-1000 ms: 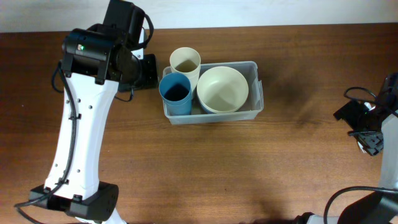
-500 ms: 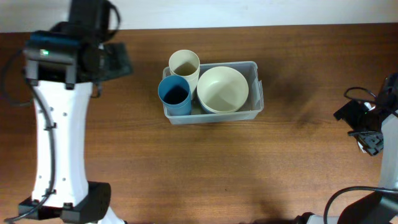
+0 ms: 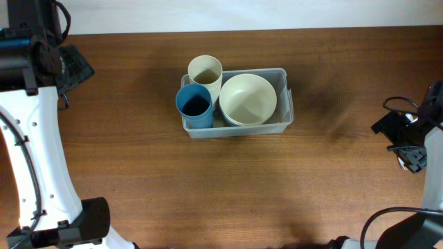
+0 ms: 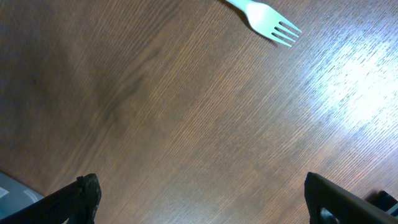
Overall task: Pack container
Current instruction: 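Release the blue cup and retract the left gripper to the left, then lower the right gripper over the white fork and close on its handle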
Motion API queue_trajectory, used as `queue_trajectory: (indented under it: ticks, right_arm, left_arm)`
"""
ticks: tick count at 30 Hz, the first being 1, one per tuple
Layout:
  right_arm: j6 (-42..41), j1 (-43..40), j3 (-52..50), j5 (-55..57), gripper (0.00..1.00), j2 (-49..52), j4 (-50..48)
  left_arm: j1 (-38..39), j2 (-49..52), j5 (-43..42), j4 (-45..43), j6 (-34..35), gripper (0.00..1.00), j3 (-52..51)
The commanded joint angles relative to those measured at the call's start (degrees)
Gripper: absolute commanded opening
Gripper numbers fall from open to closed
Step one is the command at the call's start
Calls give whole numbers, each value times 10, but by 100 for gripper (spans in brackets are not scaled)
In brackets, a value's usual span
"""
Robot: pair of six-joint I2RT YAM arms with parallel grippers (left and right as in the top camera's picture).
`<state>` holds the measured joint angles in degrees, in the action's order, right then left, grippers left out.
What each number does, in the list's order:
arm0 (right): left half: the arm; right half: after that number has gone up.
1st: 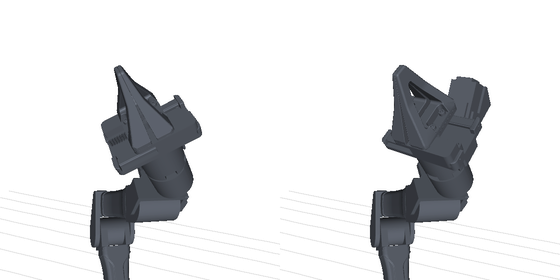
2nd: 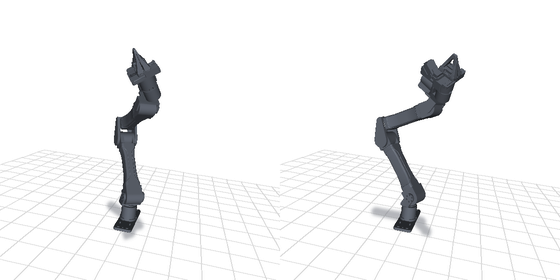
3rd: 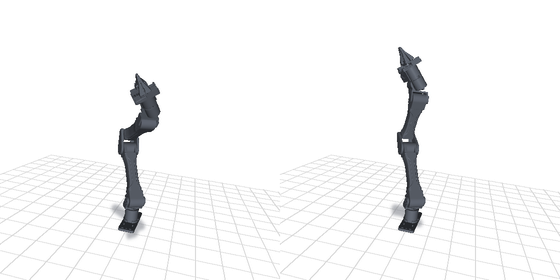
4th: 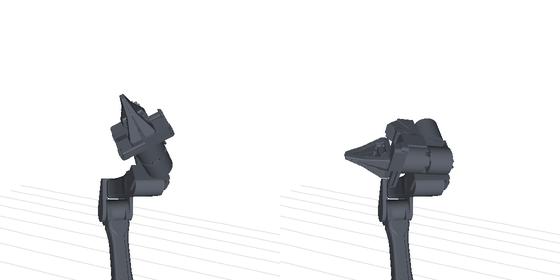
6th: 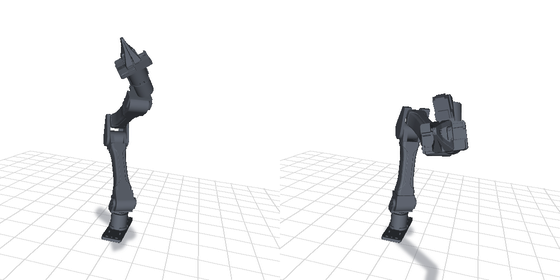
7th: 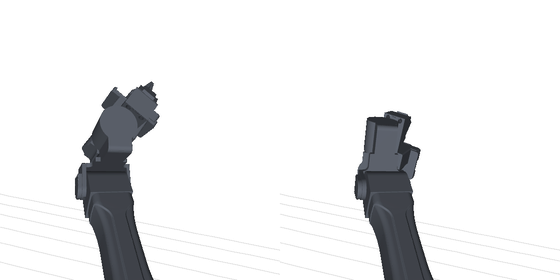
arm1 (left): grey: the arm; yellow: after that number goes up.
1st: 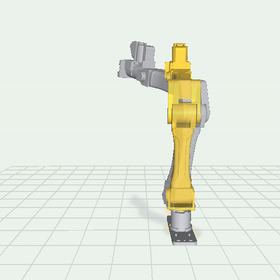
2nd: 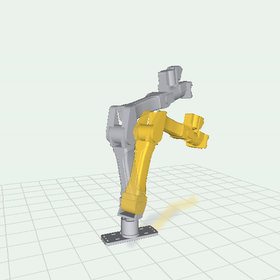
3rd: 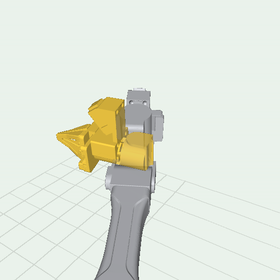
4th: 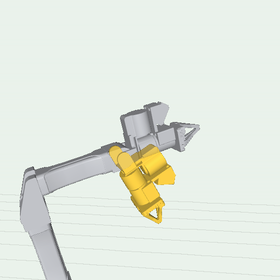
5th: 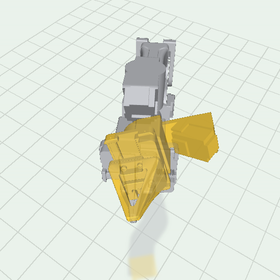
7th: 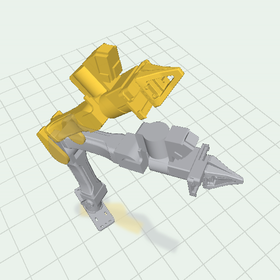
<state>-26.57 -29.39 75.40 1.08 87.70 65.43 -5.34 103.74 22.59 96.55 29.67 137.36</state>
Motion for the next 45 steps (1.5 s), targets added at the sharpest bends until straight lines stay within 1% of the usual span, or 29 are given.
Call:
queue_trajectory:
  ticks: [1,3,5,13,21,24,27,31,36,39,42,45]
  right_arm:
    - [-1,-3,-3,11,99,-2,-41]
    - [-1,-3,-3,4,99,-2,-82]
    - [-1,-3,-3,-6,99,-2,-101]
    - [9,-3,-3,-16,99,-2,-104]
    - [174,-3,-3,-40,99,0,-91]
    - [202,-3,-3,-22,99,0,-92]
    - [207,-3,-3,-10,99,0,-103]
    - [309,-3,-3,-83,99,2,-108]
    - [418,-3,-3,-80,99,11,-114]
    - [460,-3,-3,-80,99,28,-136]
    - [480,-3,-3,-76,99,56,-157]
    - [485,-3,-3,-25,99,84,-169]
  left_arm:
    - [-2,-12,8,1,7,100,-6]
    - [-2,-12,8,1,7,100,-6]
    - [-2,-12,8,2,7,100,-6]
    - [-2,-12,8,1,7,100,-6]
    - [-2,-12,8,2,7,100,-6]
    - [-2,-12,8,1,7,100,-6]
    - [-2,-12,8,1,7,99,-6]
    - [-2,-12,8,1,7,100,-6]
    - [-2,-12,8,1,7,100,-6]
    - [-2,-12,8,1,7,99,-6]
    - [-2,-12,8,2,7,100,-6]
    - [-2,-12,8,1,7,100,-6]
